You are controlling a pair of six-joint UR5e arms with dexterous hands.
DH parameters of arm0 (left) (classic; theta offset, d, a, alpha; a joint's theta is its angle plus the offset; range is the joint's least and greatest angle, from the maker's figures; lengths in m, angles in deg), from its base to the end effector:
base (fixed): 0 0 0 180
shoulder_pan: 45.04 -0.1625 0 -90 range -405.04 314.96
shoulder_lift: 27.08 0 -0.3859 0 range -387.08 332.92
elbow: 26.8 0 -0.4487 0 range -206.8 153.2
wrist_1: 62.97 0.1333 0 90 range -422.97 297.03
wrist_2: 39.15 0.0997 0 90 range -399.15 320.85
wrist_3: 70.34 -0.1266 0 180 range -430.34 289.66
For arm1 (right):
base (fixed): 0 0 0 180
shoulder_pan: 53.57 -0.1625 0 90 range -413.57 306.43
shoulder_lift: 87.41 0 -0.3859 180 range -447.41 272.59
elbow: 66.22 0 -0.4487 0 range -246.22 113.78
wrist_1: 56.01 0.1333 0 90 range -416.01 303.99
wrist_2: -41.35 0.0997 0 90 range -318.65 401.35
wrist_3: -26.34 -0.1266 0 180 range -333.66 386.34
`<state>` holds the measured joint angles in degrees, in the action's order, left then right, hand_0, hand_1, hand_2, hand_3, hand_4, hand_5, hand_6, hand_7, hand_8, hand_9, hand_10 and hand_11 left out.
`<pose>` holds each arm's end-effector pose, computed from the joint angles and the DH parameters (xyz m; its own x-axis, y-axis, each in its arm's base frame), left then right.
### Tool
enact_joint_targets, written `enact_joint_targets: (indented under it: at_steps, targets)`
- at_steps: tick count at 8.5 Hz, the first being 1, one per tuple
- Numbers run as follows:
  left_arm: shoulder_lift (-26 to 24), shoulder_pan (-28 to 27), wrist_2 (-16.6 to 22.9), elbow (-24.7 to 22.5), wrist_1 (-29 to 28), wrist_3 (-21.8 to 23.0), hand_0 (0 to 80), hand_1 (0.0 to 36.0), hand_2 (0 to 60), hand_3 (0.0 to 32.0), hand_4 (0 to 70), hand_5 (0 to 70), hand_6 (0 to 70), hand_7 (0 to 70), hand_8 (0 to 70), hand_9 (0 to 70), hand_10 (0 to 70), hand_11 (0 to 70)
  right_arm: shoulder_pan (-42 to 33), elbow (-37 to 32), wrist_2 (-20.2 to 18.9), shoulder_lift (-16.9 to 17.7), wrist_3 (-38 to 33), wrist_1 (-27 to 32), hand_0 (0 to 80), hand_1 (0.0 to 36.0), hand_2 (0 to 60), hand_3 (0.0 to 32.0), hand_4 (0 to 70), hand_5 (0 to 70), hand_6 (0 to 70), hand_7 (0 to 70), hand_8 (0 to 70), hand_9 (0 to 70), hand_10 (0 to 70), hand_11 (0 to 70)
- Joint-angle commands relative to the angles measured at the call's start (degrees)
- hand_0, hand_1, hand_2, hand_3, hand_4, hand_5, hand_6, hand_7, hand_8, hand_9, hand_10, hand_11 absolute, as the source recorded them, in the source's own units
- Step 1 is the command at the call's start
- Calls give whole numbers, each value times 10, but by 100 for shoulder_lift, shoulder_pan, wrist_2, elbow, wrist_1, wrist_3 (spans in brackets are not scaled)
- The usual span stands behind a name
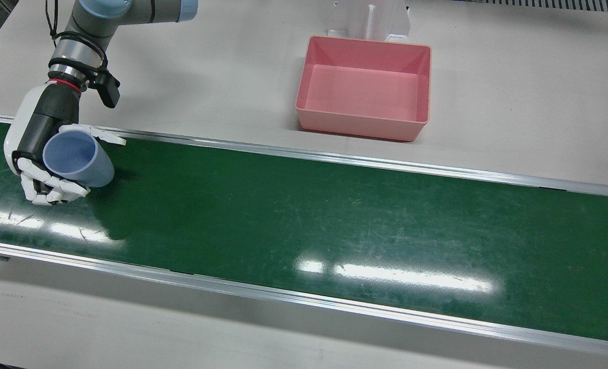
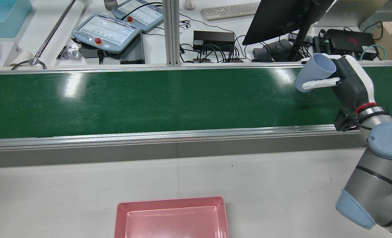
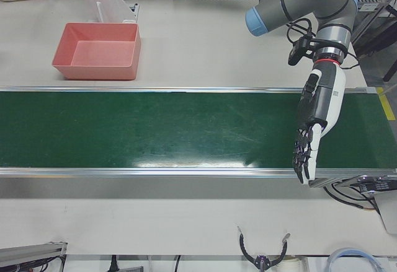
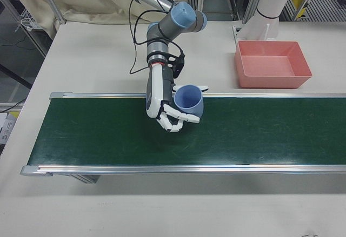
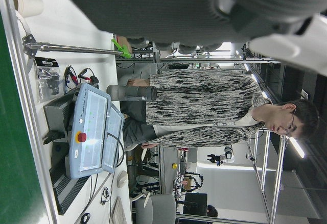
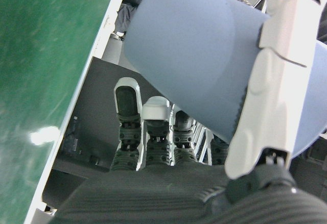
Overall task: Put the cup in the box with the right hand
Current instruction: 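Lift the cup off the belt and carry it toward the pink tray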
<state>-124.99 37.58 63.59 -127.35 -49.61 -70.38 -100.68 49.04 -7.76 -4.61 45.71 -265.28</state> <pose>-0.0261 -0.6191 0.4910 -0.9391 -0.3431 -0.0203 -0.0108 0.0884 -0.9960 -0.2010 -0.5340 0.3988 -0.9547 0.0201 0.2968 -0.2955 0.0503 -0.9540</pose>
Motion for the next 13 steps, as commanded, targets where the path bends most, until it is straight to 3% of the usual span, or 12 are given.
enact_joint_targets:
  at_steps: [1,2,3,5,6,7,8,10,11,12,13]
  targets:
    - [0,0,0,9,-8,-5,0,0,0,0,0,0,0,0,0,0,0,0,17,1820,-45,596,811,-18,584,169,68,0,332,140,306,700,553,700,363,523]
    - [0,0,0,9,-9,-5,0,0,0,0,0,0,0,0,0,0,0,0,200,2295,-54,597,1188,-26,596,148,0,0,355,140,303,700,553,700,367,528]
    - [0,0,0,0,-9,-5,0,0,0,0,0,0,0,0,0,0,0,0,446,2700,-37,597,1705,-26,590,141,0,0,371,138,301,700,553,700,370,532]
    - [0,8,0,9,0,-5,0,0,0,0,0,0,0,0,0,0,0,0,1349,3273,33,483,2655,-18,575,157,68,0,373,134,297,700,549,700,362,521]
    - [0,0,0,0,0,-5,0,0,0,0,0,0,0,0,0,0,0,0,1719,3275,42,300,2973,-18,587,138,0,0,399,134,296,700,548,700,364,523]
    - [0,0,0,0,9,4,0,0,0,0,0,0,0,0,0,0,0,0,2132,3266,86,176,3306,-9,569,164,102,0,368,134,295,700,549,700,363,522]
    - [0,0,0,0,0,4,0,0,0,0,0,0,0,0,0,0,0,0,2780,3258,495,131,3632,-9,566,162,103,0,370,134,295,700,551,700,368,528]
    - [0,0,0,0,9,-5,0,0,0,0,0,0,0,0,0,0,0,0,4179,3126,1383,-35,4263,52,577,143,34,0,379,135,292,700,551,700,371,532]
    - [0,8,0,-8,0,-5,0,0,0,0,0,0,0,0,0,0,0,0,4419,3021,1439,-184,4520,70,557,158,101,0,321,135,285,700,543,700,375,537]
    - [0,8,0,-9,9,4,0,0,0,0,0,0,0,0,0,0,0,0,4482,2742,1440,-246,4497,201,566,137,32,0,316,135,278,700,537,700,380,545]
    - [0,0,0,-9,9,-5,0,0,0,0,0,0,0,0,0,0,0,0,4500,2513,1431,-247,4453,420,558,145,64,0,285,136,272,700,529,700,383,548]
